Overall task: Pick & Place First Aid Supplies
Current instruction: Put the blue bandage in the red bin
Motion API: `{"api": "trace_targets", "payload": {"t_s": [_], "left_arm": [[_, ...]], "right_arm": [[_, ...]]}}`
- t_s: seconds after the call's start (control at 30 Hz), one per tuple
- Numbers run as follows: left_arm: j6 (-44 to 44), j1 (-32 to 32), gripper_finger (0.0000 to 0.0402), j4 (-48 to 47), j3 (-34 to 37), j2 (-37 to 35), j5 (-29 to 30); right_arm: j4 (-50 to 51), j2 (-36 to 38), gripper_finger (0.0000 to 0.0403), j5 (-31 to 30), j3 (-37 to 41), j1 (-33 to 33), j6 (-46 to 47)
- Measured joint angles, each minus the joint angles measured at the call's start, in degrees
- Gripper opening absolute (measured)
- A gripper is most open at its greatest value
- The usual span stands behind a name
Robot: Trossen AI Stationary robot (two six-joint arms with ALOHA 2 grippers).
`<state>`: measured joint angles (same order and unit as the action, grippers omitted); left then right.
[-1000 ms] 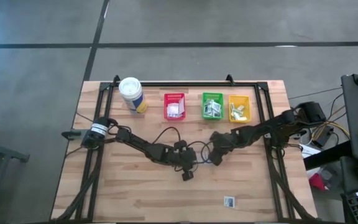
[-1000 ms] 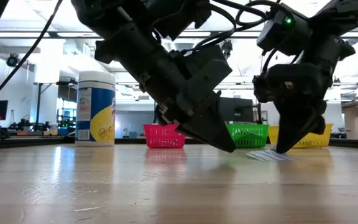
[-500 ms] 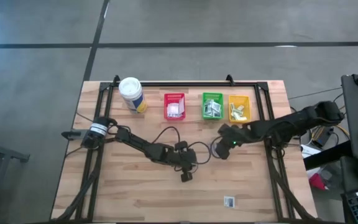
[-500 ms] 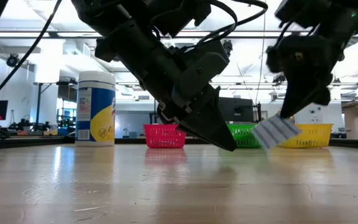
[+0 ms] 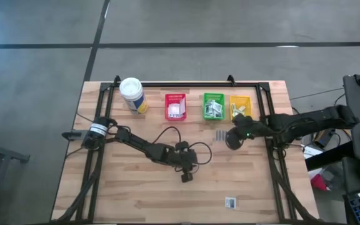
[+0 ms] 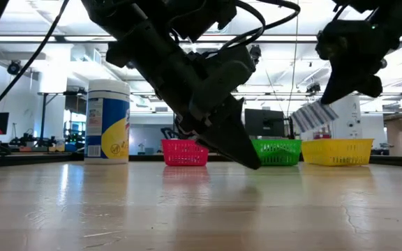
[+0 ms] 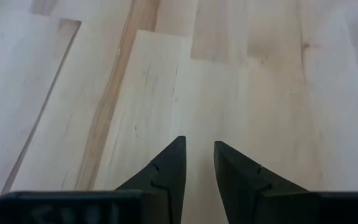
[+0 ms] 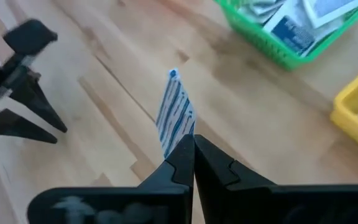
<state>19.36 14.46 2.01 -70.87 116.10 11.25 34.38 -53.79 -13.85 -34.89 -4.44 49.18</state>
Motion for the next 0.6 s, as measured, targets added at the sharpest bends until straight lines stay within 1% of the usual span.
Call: {"api": "trace_targets", "payload": {"t_s": [0.2,0.37,0.47,0.6], "left_arm": [[-0.10,-0.13,0.0094,-5.03,0.00,-2.07,0.42],[-1.46,-0.46,0.0094,-5.17,1.39,-5.32,0.73],[-1.64,-1.21,0.0094,-5.27,4.23,-8.63,0.71],[-1.23,-3.02,0.0094,-4.87,9.88,-14.78,0.78]], "right_arm": [[0.20,3.70,0.0008,-0.02,-0.02,2.27,-2.49],[0.10,5.12,0.0008,0.06,-0.04,4.29,-4.57],[-1.01,5.30,0.0008,0.16,-0.04,5.54,-6.16],[-4.21,5.03,0.0008,0.57,-0.10,7.27,-9.10]]}}
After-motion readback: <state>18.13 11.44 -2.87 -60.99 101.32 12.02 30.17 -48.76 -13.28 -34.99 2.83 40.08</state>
